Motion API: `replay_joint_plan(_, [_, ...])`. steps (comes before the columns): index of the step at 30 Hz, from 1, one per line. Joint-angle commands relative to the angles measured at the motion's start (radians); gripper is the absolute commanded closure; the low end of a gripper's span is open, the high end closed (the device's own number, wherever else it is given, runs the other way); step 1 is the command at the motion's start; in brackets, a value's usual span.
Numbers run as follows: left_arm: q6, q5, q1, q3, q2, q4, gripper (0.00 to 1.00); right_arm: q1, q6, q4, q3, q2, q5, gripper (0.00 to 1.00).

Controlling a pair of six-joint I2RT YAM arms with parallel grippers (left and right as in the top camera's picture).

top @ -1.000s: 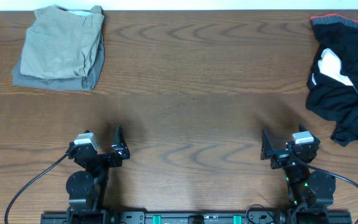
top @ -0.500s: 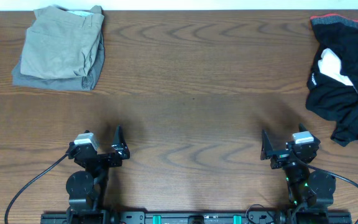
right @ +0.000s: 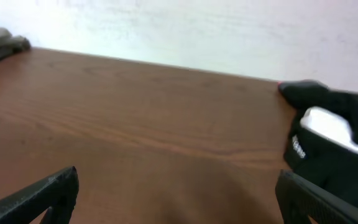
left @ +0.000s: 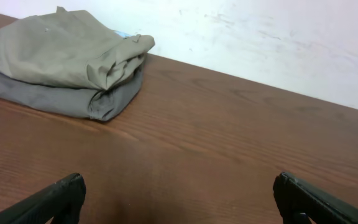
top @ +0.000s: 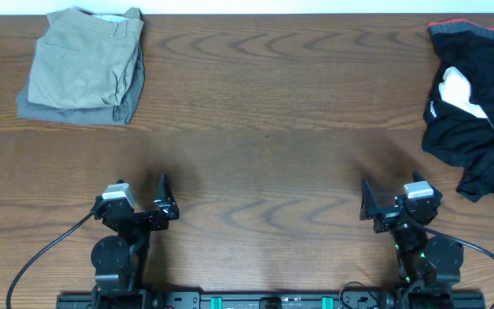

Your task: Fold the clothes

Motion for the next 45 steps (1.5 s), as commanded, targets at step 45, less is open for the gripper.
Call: replay_joint_plan(45, [0.130,0.156,-0.075,0.889,1.211,-0.291,0.02,-0.007,-0.290,-0.290,1.232,1.471,-0.431,0.01])
